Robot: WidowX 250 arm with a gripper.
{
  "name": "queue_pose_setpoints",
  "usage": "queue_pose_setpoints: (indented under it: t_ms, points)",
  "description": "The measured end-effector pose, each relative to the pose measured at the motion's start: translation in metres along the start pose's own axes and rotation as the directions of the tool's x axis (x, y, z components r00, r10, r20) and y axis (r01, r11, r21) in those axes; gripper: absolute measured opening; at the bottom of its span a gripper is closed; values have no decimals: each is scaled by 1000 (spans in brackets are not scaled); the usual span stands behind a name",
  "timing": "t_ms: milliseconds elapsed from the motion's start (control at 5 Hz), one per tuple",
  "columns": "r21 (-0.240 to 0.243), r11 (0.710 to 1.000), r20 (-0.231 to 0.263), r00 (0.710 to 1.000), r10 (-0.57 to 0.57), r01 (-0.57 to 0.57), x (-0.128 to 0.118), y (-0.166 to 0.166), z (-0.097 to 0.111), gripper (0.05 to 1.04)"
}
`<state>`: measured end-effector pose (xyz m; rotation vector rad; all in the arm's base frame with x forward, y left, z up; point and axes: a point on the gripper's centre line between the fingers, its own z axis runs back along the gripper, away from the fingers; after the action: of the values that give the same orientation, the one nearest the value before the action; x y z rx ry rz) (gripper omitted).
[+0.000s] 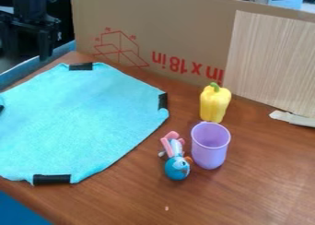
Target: Put the blue figure on the top edge of the cloth
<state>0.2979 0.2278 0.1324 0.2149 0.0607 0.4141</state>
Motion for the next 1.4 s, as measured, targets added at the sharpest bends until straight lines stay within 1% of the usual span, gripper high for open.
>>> queue_pose_setpoints:
  t_ms: [200, 400, 600, 800, 1000, 1200, 1400]
  points:
    - [-18, 1000, -42, 999, 2, -3, -2, -6, -16, 1001]
    - [-91, 995, -39, 999, 38, -42, -9, -25, -23, 1001]
    - [-137, 990, -5, 1000, 26, -26, -19, -57, -18, 1001]
    - [-181, 983, 51, 999, 13, -4, -30, -88, -13, 1001]
    - [-257, 966, 124, 991, 46, -13, -38, -110, -6, 1001]
    - [-353, 933, 151, 980, 128, -68, -47, -135, 2, 1001]
    - [-392, 911, 102, 978, 181, -128, -56, -156, -2, 1001]
